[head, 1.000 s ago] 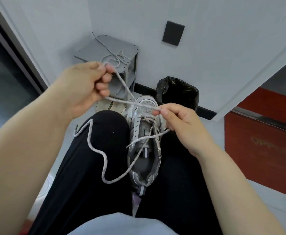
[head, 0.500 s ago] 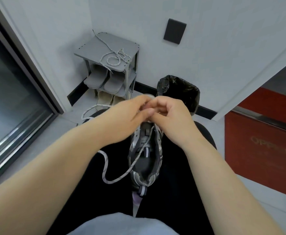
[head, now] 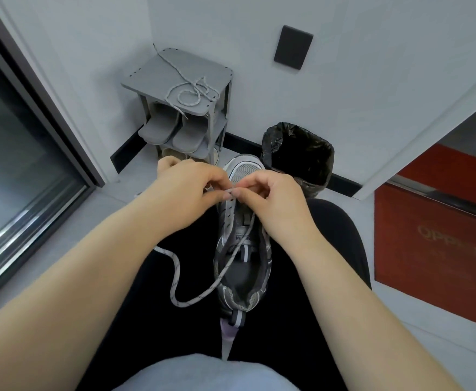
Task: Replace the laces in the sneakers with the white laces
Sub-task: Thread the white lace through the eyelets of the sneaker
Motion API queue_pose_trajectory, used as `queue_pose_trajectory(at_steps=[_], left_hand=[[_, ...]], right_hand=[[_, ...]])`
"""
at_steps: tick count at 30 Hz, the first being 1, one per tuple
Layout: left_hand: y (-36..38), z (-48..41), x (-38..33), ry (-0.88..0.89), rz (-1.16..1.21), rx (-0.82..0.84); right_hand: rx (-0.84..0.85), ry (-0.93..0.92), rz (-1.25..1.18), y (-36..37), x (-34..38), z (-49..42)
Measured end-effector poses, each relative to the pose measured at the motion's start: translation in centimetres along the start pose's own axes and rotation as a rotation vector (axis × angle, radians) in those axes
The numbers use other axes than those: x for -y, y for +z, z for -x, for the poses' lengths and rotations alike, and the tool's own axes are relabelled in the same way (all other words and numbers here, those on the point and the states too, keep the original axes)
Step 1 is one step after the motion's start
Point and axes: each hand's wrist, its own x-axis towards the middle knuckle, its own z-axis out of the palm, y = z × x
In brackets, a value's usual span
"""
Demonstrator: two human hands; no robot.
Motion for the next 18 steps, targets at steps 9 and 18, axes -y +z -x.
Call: queue_pose_trajectory(at_steps=[9, 18], left_hand=[[0.9, 0.1, 0.6, 0.072, -0.202, 0.0], [0.8, 0.1, 0.6, 0.043, -0.232, 0.036]], right_hand=[[0.063, 0.037, 0.261, 0.5, -0.6, 0.5], [0.012, 0.048, 0.169, 1.0, -1.0, 0.7]])
